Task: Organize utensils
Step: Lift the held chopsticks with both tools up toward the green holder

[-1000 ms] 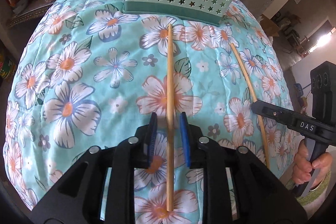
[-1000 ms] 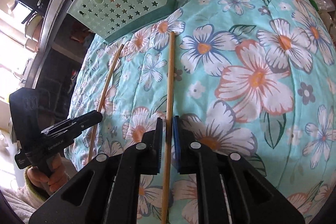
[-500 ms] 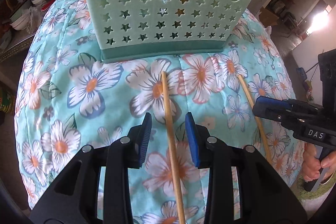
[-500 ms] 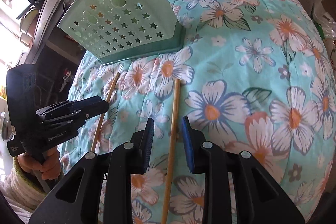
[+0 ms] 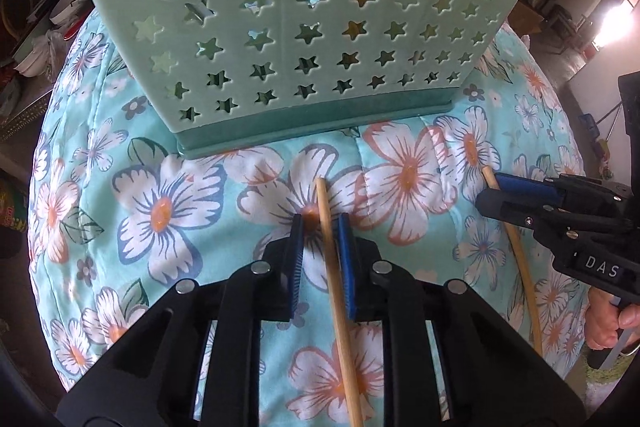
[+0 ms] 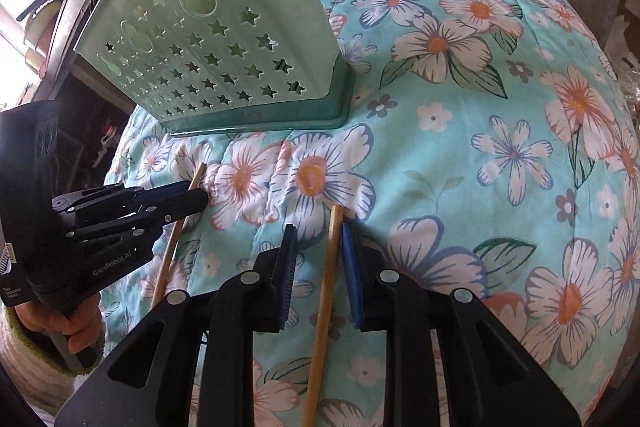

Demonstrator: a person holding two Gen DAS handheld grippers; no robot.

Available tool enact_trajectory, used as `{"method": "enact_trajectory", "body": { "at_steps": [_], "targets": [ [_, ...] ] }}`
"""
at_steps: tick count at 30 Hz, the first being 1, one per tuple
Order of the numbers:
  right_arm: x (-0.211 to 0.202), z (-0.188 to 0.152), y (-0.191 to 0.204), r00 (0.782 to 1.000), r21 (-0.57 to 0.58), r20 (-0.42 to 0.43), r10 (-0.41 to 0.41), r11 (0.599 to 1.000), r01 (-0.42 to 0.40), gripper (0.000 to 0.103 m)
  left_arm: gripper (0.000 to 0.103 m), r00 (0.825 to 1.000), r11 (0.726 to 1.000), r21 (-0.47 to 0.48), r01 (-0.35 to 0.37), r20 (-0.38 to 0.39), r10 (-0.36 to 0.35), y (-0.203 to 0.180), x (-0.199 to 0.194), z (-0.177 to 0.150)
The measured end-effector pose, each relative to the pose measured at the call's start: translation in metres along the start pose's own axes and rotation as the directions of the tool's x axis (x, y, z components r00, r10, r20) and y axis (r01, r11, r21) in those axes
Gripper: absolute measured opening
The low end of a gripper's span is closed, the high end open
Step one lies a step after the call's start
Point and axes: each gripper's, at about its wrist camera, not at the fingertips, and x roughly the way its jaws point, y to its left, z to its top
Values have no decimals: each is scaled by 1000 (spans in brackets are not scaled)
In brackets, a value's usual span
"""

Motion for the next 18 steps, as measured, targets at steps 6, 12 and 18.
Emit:
{"method": "enact_trajectory", "body": {
  "at_steps": [6, 12, 18],
  "targets": [
    [1, 1, -1, 1000, 3, 5, -22, 1000, 22, 8, 7, 1000, 1000, -7, -21, 19, 21, -3, 1, -1],
    [-12, 1, -7, 999, 25, 37, -2, 1000, 1, 6, 5, 999, 999, -32, -7, 54, 8, 5, -7, -6],
    [-42, 5, -8, 994, 41, 100, 35, 998, -40, 6, 5, 990, 998, -52, 43, 134, -36, 12, -42, -6]
  ]
}}
